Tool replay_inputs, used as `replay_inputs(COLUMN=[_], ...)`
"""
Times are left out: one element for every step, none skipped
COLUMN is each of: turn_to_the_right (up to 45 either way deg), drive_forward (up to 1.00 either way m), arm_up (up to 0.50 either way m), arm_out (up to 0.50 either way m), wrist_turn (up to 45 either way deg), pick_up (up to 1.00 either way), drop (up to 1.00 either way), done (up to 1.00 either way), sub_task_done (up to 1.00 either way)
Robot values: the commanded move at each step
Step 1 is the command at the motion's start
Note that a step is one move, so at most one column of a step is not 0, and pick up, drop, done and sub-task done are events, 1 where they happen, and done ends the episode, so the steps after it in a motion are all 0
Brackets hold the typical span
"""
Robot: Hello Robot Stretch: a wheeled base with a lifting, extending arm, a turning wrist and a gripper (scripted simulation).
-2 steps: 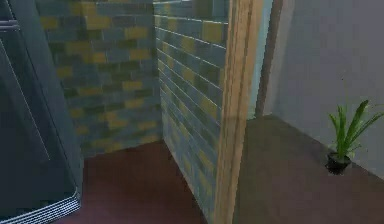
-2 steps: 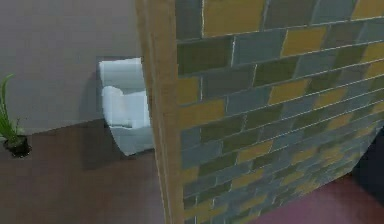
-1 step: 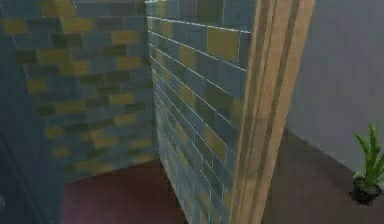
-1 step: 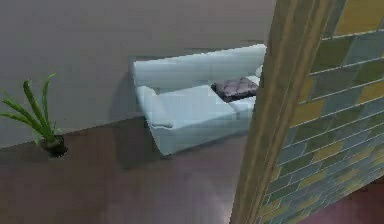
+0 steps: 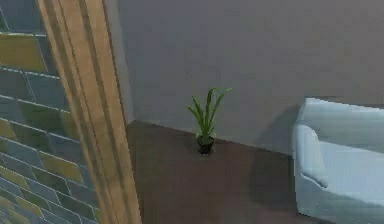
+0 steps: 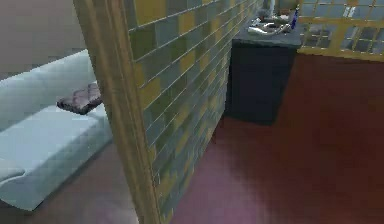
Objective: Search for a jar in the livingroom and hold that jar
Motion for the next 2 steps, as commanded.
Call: replay_inputs(turn_to_the_right=[42.0, 0.0], drive_forward=[0.0, 0.8], arm_up=[0.0, 0.0], arm_out=[0.0, 0.0], wrist_turn=[0.0, 0.0], pick_up=[0.0, 0.0], drop=[0.0, 0.0], done=[0.0, 0.0], sub_task_done=[0.0, 0.0])
